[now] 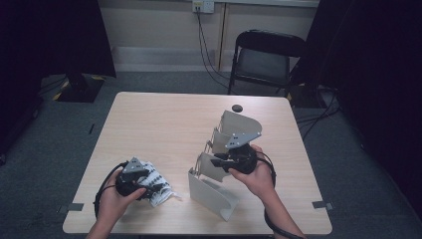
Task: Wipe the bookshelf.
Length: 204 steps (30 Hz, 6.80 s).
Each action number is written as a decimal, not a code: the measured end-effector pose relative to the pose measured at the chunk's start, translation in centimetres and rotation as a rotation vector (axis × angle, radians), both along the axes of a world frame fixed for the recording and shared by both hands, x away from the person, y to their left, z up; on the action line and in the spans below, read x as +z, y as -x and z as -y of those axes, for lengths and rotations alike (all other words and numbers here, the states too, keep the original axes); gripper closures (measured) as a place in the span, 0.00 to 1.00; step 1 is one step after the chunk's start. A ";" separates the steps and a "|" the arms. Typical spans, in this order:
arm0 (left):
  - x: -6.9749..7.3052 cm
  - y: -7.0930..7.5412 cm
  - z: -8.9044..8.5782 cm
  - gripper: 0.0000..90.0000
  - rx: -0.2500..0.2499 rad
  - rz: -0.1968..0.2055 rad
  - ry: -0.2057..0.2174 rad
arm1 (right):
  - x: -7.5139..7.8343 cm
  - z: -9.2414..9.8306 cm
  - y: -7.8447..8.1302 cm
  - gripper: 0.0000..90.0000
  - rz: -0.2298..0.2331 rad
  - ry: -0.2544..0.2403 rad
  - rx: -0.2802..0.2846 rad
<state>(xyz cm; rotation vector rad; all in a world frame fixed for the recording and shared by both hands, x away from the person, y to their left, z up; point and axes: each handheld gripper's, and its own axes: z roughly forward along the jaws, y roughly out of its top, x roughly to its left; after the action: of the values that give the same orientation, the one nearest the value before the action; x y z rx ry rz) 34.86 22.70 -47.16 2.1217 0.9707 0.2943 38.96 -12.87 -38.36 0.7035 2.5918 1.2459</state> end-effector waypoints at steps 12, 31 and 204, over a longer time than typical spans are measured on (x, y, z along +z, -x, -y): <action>0.0 0.0 0.1 0.25 -0.003 -0.001 -0.009 | -3.4 3.0 1.4 0.62 -0.032 -0.007 -0.054; -0.1 0.1 0.2 0.25 -0.009 -0.005 -0.011 | -5.3 3.8 1.8 0.97 -0.057 -0.037 -0.102; 0.2 -1.3 13.0 0.43 -0.299 0.030 0.004 | -9.3 12.1 5.1 0.32 -0.014 0.005 -0.380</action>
<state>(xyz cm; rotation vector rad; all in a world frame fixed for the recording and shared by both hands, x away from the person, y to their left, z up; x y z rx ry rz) 36.15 9.65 -47.01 2.2153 0.6234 0.1733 33.89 -24.94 -47.65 1.1403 2.3202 1.1153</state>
